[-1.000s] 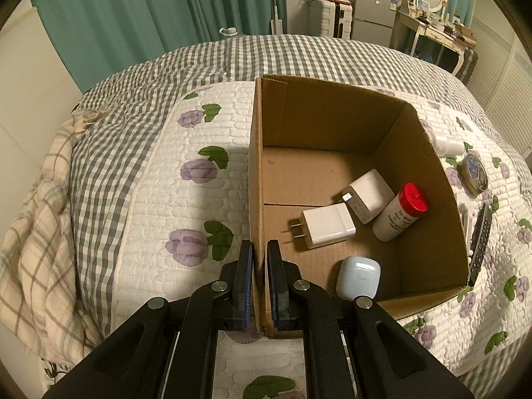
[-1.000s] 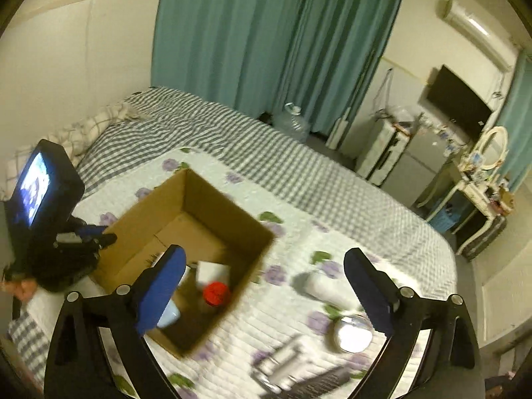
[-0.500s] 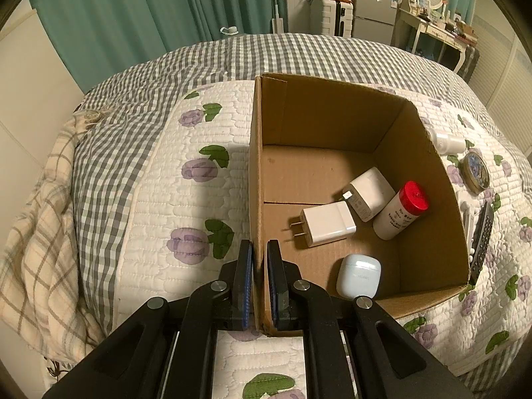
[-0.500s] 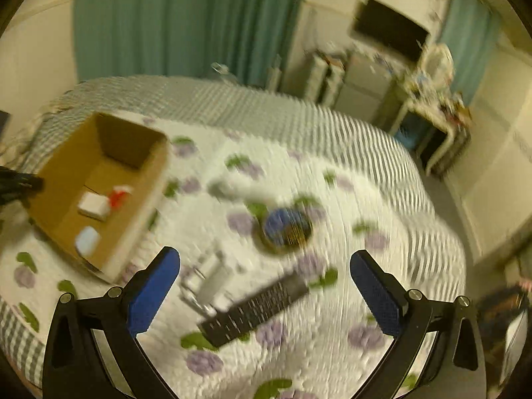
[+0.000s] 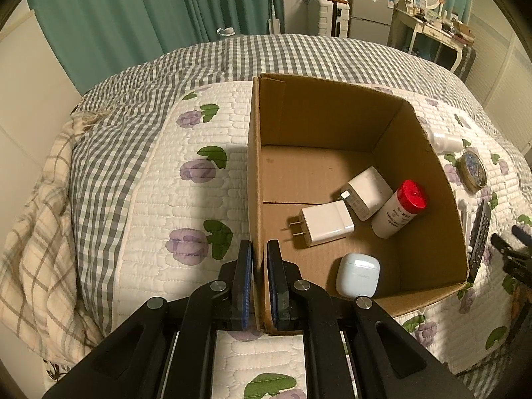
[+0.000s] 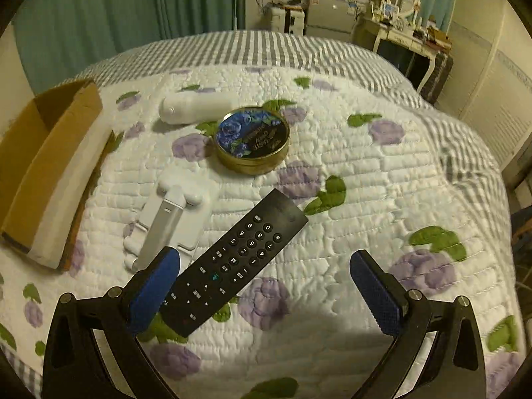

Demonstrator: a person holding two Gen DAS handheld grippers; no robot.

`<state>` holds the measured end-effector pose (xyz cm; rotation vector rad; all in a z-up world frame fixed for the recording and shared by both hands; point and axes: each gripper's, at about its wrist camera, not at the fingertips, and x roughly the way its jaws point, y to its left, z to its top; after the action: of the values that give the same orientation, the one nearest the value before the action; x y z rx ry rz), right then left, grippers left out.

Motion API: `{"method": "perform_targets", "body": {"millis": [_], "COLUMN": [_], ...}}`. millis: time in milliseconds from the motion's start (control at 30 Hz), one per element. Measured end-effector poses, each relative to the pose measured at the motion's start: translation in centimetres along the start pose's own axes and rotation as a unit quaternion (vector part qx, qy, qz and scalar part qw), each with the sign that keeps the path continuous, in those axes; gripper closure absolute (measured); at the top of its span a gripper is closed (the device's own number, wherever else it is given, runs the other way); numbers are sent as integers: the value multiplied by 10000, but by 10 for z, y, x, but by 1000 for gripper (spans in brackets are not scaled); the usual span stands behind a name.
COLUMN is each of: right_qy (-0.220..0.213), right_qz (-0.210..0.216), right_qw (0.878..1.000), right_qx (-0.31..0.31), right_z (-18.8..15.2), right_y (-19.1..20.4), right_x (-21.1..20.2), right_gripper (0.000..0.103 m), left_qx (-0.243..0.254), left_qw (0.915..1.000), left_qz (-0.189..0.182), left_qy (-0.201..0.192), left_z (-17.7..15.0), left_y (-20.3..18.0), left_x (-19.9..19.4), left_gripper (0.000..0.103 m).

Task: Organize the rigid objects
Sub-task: 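Move the right tool back and grasp the black TV remote, then carry the black remote into the box and release it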

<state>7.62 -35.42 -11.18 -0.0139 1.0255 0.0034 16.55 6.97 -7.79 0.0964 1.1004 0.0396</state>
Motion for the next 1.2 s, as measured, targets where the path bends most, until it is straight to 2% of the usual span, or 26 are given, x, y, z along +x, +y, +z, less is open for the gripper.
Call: {"method": "perform_targets", "body": {"millis": [133, 233, 367, 500, 600, 733, 967, 1000, 1033, 1200], "right_qy": [319, 561, 720, 775, 668, 259, 0, -42, -113, -227], "right_qz": [58, 200, 535, 729, 764, 679, 771, 802, 828, 840], "right_qw": [9995, 9982, 9953, 9927, 9929, 9954, 9949, 9946, 9944, 9945], "right_qx": [13, 73, 372, 571, 626, 621, 642, 650, 640, 581], "right_z": [-1, -3, -4, -4, -4, -5, -12, -14, -13, -10], "right_y": [7, 10, 7, 6, 5, 6, 7, 8, 9, 14], "right_x": [18, 31, 43, 51, 48, 34, 20, 17, 13, 6], "right_gripper": [10, 25, 29, 39, 46, 73, 75, 77, 85, 86], "left_qx": [23, 10, 18, 25, 44, 63, 116, 122, 126, 143], "left_qw": [10000, 10000, 10000, 10000, 10000, 10000, 9999, 9999, 9999, 9999], "left_qz": [-34, -55, -42, -33, 0, 22, 72, 73, 77, 80], "left_qy": [18, 16, 15, 17, 13, 11, 16, 19, 19, 15], "left_z": [0, 0, 0, 0, 0, 0, -1, -1, -1, -2], "left_y": [1, 2, 2, 2, 1, 0, -1, -2, -2, -2], "left_x": [0, -1, -1, -1, -2, -2, 0, 0, 0, 0], "left_gripper": [95, 95, 95, 95, 95, 95, 95, 95, 95, 95]}}
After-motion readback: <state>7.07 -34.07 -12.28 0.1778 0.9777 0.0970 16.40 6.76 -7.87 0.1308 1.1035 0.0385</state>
